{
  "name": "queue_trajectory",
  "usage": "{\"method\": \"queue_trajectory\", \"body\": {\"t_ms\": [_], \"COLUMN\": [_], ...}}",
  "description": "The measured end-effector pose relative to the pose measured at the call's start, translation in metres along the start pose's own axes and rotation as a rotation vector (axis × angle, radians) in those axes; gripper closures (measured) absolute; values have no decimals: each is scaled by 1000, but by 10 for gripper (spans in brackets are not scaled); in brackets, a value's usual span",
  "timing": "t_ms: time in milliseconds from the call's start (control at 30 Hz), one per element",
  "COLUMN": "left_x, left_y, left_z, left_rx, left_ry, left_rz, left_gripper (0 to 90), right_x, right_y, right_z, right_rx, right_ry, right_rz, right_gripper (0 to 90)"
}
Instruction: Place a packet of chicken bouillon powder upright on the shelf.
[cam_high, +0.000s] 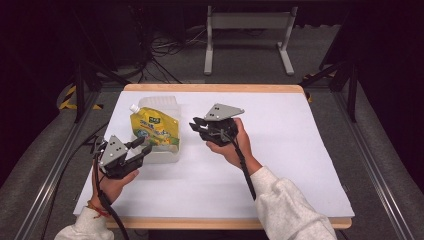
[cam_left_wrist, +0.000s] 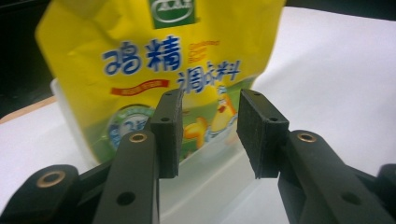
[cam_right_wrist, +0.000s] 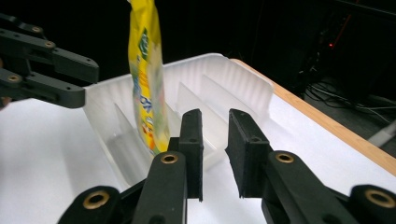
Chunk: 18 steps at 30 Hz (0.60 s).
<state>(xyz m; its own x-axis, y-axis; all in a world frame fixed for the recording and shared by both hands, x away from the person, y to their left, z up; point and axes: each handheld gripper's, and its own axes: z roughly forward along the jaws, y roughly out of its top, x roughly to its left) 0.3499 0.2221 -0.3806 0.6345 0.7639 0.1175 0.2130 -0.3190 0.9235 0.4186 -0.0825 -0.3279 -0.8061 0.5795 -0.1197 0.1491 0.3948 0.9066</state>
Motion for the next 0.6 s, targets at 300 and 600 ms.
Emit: {"method": "queue_trajectory", "body": {"t_ms": [300, 600], "left_x": [-15, -27], "left_y": [3, 3], "left_z": [4, 11], "left_rx": [2, 29], "left_ry": [-37, -66], "left_rz": [12, 46], "left_gripper": [593, 550], "right_x": [-12, -20], "right_y": [-12, -25], "right_z": [-23, -42], "right_rx": [36, 77], "right_ry": [-52, -96], "right_rz": [-19, -52], "right_gripper": [760, 740]}}
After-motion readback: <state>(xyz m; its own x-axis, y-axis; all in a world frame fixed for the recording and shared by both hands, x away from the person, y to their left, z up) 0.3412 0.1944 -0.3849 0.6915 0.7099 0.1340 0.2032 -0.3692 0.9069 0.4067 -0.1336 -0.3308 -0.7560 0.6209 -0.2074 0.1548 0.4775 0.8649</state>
